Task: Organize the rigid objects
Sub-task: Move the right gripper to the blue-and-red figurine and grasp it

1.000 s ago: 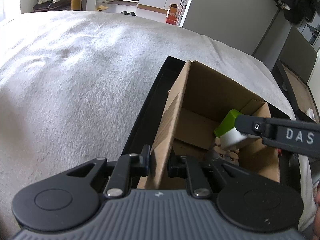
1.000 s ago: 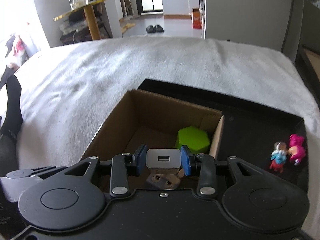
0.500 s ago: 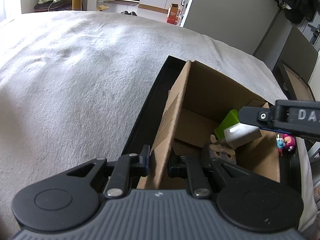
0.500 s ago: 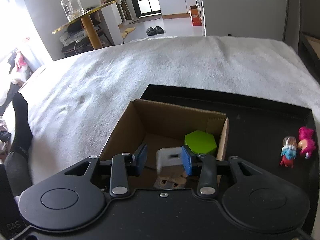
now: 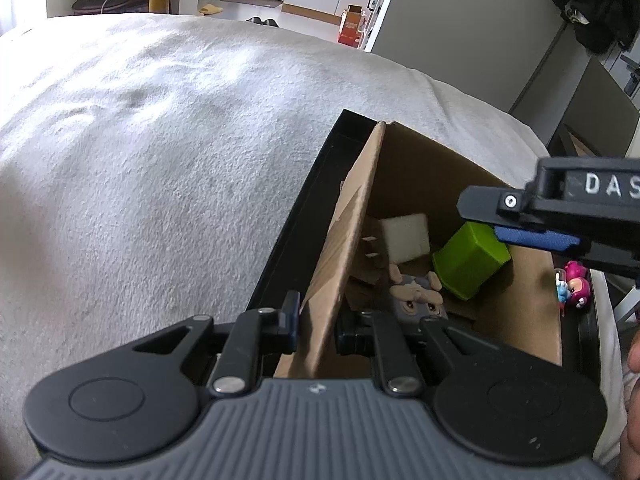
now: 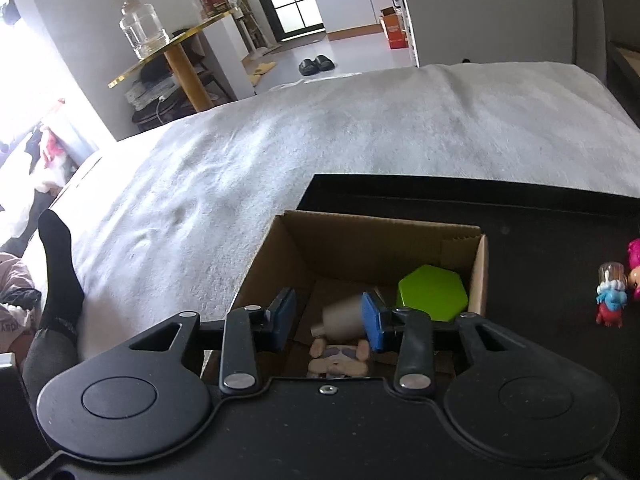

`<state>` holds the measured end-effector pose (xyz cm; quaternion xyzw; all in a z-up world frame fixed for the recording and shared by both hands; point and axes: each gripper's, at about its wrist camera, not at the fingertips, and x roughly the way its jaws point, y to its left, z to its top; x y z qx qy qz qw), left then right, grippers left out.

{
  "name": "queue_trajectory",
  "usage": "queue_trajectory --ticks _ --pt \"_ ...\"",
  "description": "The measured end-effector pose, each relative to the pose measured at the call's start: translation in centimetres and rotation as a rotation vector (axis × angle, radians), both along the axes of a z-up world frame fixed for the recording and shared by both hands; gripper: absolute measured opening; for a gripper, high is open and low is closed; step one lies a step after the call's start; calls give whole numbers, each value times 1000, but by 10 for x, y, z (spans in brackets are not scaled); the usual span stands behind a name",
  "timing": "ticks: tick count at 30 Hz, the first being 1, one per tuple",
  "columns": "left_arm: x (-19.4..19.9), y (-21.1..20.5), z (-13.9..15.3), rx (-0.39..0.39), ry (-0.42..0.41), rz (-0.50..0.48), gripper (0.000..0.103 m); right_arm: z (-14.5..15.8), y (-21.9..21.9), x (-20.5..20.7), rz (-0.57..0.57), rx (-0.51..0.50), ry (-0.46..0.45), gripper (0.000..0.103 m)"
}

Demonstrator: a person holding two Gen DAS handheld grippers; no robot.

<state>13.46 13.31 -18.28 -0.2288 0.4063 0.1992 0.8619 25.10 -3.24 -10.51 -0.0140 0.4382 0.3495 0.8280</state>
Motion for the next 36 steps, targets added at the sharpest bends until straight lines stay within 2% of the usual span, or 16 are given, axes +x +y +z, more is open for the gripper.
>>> queue_trajectory --ticks 7,10,13,15,19,22,31,36 --pt "1 -2 2 16 11 -4 16 1 -15 -1 -23 -25 -6 38" --pt "2 -4 4 38 33 -14 19 3 -26 0 -39 -36 -12 38" --pt "3 -4 5 46 51 -6 26 8 -40 0 -61 -24 -17 40" --pt "4 -5 6 68 65 -2 34 12 -48 -1 -69 -19 -27 46" --pt "5 -7 9 105 79 1 42 17 -64 -1 -96 -28 -68 67" --pt "7 -10 12 141 85 8 47 19 -76 1 -120 -40 -100 75" --pt "13 -23 20 201 106 -1 52 11 -103 11 -170 -59 -115 91" --pt "16 -29 22 227 114 -6 54 5 -120 15 -200 -57 -116 93"
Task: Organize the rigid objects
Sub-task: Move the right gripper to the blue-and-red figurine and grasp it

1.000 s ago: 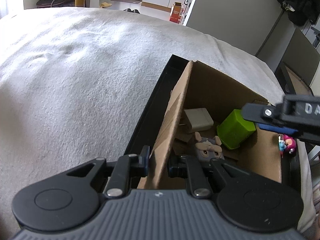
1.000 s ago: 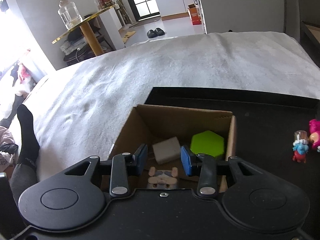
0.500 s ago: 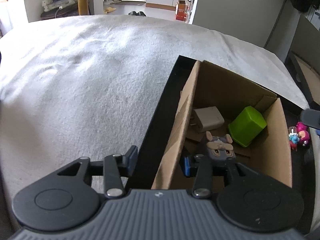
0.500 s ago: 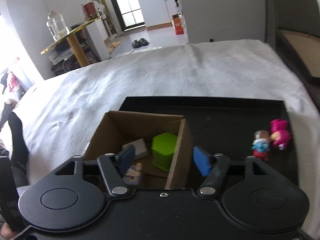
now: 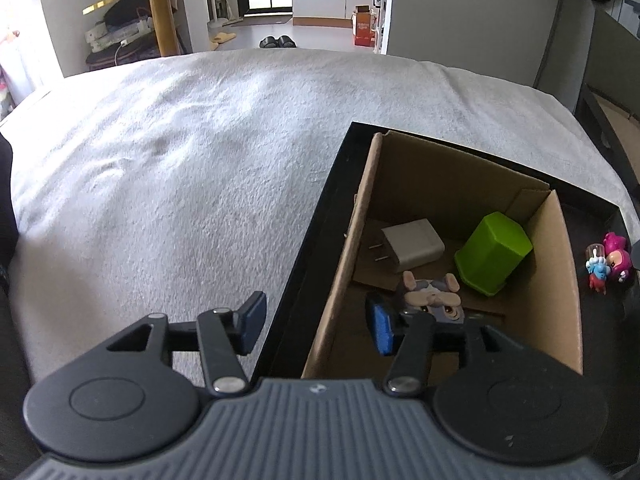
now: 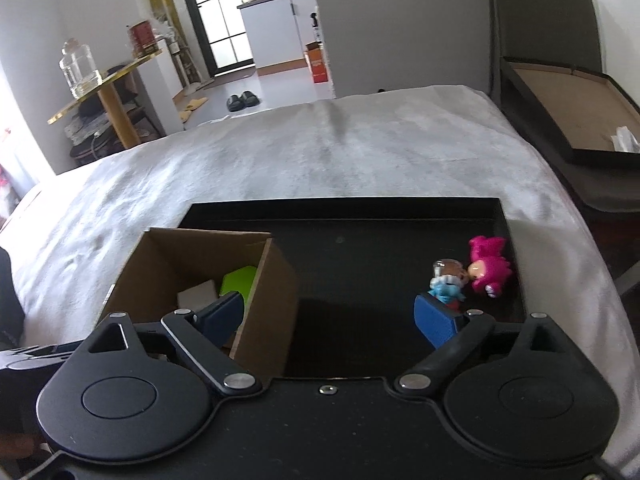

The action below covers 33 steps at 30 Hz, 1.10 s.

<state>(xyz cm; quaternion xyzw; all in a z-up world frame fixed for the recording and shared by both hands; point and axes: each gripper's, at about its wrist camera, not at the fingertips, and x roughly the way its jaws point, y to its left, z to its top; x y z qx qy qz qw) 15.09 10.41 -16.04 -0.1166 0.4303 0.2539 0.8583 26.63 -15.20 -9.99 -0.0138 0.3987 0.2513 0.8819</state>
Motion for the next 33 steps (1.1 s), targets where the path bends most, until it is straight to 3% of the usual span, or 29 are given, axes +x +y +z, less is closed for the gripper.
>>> queue_trajectory --ticks 17,24,33 --pt "16 -14 -5 61 54 -24 71 -35 -31 26 -70 8 47 97" --pt "25 -17 -6 85 74 -15 87 -56 -44 47 -144 5 65 92" --pt "39 -18 -11 98 107 -10 90 -81 -36 68 -176 -41 71 92"
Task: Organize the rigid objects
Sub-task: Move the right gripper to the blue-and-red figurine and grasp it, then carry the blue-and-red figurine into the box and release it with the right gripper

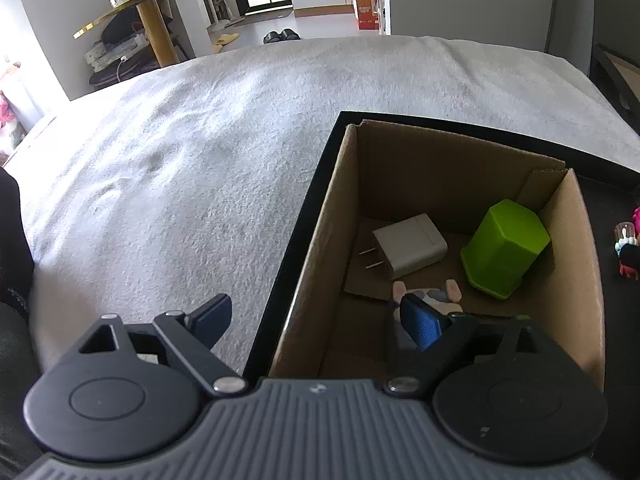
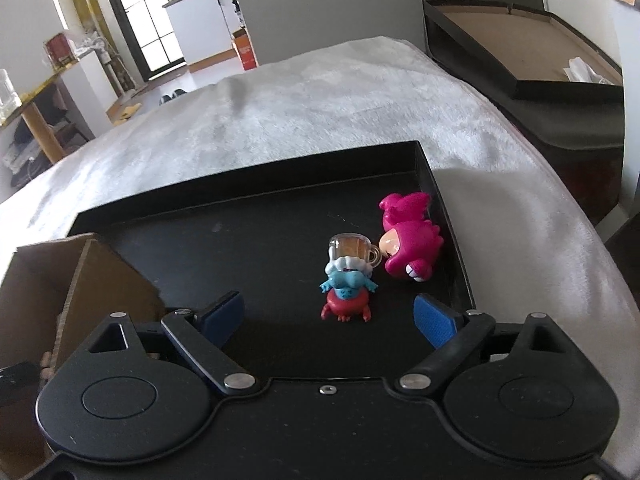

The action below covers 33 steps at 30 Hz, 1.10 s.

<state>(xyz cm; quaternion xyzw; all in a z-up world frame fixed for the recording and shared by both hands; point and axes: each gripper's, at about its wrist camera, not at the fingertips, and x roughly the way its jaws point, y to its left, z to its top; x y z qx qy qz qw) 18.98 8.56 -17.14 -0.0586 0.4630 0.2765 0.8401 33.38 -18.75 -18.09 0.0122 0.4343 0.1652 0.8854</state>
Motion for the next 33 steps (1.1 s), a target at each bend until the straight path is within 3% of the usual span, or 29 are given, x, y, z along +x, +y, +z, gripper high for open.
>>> queue_trajectory --ticks 11,15,17,19,20,33 --pt "6 5 -4 -10 -14 25 90 -25 11 17 -28 -43 33 83" --pt "5 8 -4 -15 -20 36 90 -27 18 19 -20 -81 5 82" --pt "4 9 -4 -16 -21 40 90 -27 21 19 -19 -101 -10 76" --pt "4 9 -3 -16 -20 41 90 -25 26 18 1 -139 -33 41" --pt "3 9 -3 -16 -22 40 90 -24 28 17 21 -162 -39 38" --pt "-12 12 -2 -58 -47 42 90 2 14 -11 56 -94 -23 37"
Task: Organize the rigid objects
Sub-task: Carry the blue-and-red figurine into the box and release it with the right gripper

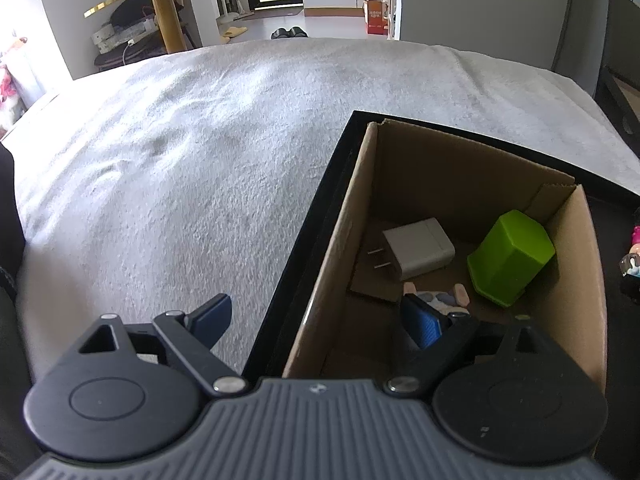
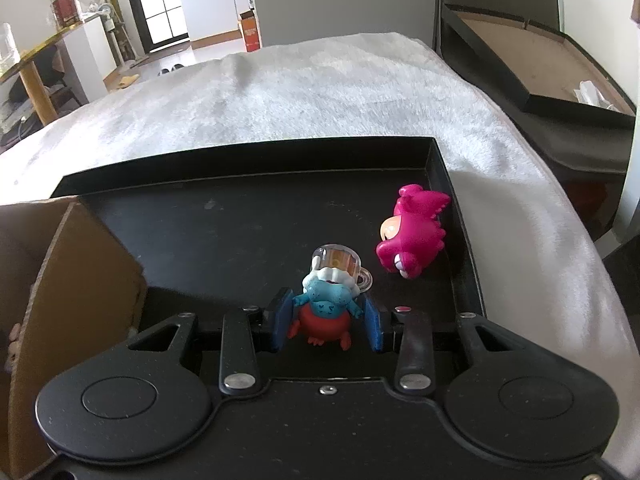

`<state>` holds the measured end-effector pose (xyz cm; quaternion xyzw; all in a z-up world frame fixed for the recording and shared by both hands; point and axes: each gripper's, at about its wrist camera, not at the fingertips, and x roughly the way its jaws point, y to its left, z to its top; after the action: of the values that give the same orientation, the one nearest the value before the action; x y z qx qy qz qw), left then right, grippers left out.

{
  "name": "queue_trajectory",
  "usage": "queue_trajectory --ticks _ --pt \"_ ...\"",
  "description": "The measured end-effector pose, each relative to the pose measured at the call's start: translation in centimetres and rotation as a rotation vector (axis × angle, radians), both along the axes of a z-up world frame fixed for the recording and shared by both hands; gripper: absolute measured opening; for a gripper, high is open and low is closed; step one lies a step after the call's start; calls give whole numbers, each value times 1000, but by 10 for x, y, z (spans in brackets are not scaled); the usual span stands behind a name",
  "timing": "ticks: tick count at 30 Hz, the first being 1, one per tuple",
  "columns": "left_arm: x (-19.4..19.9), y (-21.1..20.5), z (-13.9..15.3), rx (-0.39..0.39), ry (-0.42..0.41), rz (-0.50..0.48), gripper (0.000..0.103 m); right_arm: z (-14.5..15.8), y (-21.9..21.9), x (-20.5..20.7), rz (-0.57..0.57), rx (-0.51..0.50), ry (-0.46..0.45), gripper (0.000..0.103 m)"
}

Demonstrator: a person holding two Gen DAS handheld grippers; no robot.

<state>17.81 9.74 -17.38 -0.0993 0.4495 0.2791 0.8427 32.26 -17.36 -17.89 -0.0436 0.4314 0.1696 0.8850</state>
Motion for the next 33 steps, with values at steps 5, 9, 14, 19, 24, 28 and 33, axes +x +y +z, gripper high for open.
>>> queue_trajectory --ticks 5,9,14,19,24,28,33 --pt "-7 3 2 -19 -21 8 90 17 -2 -12 7 23 -16 37" --pt "-12 5 4 -28 -35 8 90 30 0 -22 18 30 -38 37" --pt "-17 7 4 -37 -49 9 90 46 3 -33 33 47 -65 37" --pt "-22 6 7 -39 -75 -8 90 63 11 -43 67 68 -93 37" --pt "-26 5 8 -48 -97 -28 89 73 20 -52 97 81 -121 37" --pt "-29 8 7 -63 -108 -37 87 80 29 -56 110 84 -129 37" --pt "-33 11 9 -69 -135 -50 77 86 44 -63 137 90 -135 37"
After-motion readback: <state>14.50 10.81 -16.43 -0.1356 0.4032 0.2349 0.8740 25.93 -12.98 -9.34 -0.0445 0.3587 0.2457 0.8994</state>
